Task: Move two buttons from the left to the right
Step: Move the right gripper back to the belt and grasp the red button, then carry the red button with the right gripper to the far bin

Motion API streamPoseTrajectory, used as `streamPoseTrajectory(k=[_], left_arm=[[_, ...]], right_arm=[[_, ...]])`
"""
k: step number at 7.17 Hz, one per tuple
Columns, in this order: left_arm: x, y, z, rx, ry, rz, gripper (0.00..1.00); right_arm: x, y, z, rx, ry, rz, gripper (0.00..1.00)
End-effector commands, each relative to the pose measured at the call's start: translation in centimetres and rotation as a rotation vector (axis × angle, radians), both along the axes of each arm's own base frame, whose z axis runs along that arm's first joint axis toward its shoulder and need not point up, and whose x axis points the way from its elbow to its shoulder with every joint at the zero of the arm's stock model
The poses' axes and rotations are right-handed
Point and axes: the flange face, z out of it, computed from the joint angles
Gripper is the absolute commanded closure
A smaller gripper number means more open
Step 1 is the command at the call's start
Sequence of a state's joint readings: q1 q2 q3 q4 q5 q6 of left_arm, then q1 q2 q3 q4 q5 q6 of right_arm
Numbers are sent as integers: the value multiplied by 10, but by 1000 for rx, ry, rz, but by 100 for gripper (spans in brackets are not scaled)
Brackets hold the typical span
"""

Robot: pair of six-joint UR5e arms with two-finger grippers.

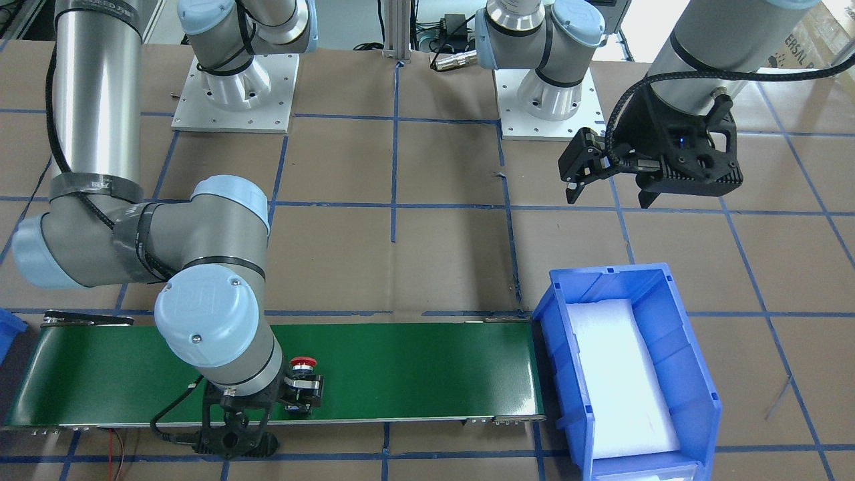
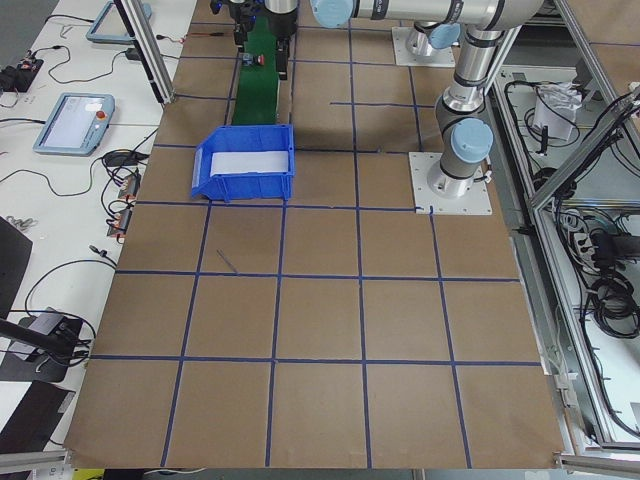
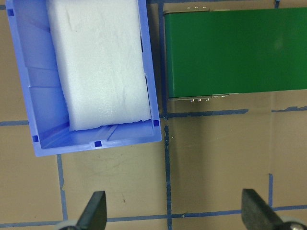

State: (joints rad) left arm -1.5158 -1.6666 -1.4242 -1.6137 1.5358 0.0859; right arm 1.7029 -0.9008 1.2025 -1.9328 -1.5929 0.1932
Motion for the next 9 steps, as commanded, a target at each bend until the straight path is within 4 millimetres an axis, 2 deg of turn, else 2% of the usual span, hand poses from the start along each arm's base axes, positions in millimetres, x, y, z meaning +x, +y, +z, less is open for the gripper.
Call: streamPoseTrajectory(k=[1, 3, 4, 6, 7, 8, 9], left_arm=[[0, 6, -4, 11, -2, 0, 0], [-1, 15, -6, 22, -5, -4, 0], [-1, 16, -8, 23, -6, -21, 0], [-2, 22, -1, 54, 2, -23, 0], [-1, 26, -2, 85, 4, -21, 0], [-1, 24, -5, 93, 5, -21, 0], [-1, 24, -6, 93, 6, -21, 0]], right_arm=[[8, 5, -8, 13, 7, 4, 27], [6, 2, -18, 26, 4, 4, 27], [2, 0, -20, 24, 1, 1, 32], [-4, -3, -19, 24, -9, 2, 72], [-18, -6, -14, 19, -6, 37, 82], [-56, -16, -3, 10, 5, 108, 92], [-97, -20, 5, 30, 7, 115, 92]])
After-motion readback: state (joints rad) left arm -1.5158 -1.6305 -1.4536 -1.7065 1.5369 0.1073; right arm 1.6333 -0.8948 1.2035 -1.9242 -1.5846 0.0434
